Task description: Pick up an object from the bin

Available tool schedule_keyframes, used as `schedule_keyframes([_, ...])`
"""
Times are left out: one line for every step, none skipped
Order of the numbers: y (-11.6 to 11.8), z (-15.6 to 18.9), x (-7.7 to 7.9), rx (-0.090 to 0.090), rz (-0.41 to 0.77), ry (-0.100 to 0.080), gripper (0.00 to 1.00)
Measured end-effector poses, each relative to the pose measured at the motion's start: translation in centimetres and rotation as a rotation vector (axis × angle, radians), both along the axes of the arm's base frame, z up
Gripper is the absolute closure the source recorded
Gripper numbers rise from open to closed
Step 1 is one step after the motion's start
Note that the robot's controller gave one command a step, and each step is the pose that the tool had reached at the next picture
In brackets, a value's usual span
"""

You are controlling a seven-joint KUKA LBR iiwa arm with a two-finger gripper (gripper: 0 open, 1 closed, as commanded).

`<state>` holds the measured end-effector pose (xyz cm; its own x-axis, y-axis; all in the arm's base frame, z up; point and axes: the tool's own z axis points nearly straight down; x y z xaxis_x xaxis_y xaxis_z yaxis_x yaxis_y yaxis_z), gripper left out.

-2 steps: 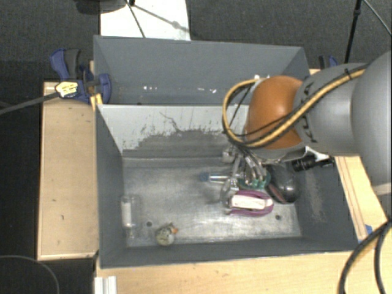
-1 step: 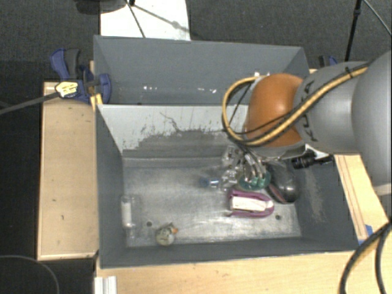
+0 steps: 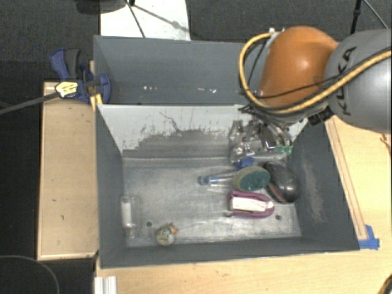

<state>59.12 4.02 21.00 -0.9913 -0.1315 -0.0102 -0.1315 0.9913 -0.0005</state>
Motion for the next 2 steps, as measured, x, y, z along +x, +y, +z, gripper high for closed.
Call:
schedule_keyframes([0.0,-0.3,-0.1,0.000,-0.003,0.006,0.00])
schedule_keyframes([-4.1,-11.7,-0.5,0.002,0.032,-0.003,0.00])
